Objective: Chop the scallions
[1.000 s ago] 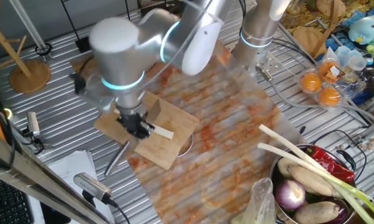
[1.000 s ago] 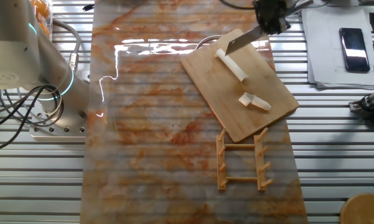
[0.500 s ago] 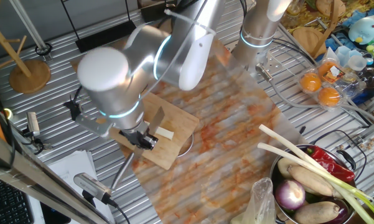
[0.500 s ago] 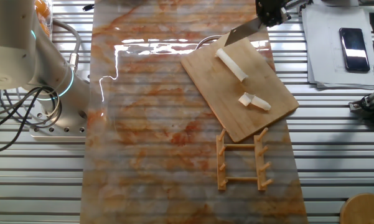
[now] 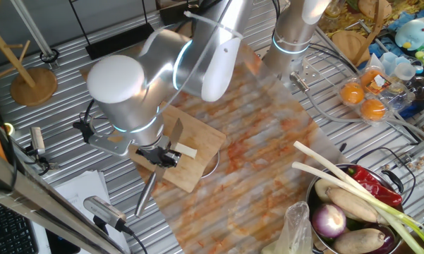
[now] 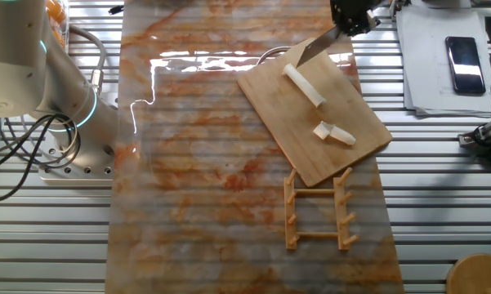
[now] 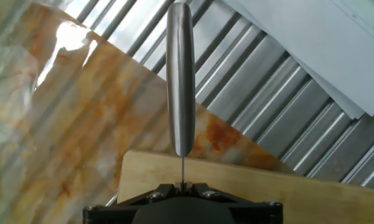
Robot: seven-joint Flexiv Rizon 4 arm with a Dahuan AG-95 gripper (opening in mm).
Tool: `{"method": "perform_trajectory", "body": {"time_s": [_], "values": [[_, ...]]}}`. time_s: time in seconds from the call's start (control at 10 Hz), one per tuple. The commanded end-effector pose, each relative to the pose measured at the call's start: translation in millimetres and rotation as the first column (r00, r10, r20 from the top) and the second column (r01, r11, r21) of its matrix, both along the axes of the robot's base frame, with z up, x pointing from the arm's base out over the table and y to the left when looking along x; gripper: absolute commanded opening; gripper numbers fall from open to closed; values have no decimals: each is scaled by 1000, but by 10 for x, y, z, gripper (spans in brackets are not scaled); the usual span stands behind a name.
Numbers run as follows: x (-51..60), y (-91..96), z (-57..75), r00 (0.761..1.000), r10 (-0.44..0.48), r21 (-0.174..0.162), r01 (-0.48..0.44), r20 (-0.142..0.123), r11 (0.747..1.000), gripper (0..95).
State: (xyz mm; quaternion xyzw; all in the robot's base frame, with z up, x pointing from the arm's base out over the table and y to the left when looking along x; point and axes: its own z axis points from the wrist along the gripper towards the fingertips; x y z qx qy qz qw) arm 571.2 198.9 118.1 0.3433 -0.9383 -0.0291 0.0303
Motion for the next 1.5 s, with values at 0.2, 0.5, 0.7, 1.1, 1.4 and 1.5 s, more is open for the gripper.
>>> {"method": "perform_trajectory", "body": {"time_s": [0.2,0.5,0.7,1.1,1.4,1.5], "values": [[17,-10,-31,996,-73,-63,75,42,995,0],[17,-10,-31,996,11,-63,-5,89,998,0],[17,-10,-31,996,2,-31,0,92,1000,0],[-352,147,-144,999,-22,3,21,43,1000,0],[-475,92,-300,1000,24,30,-25,18,999,0],[-525,111,-366,1000,27,37,-28,15,999,0]]}}
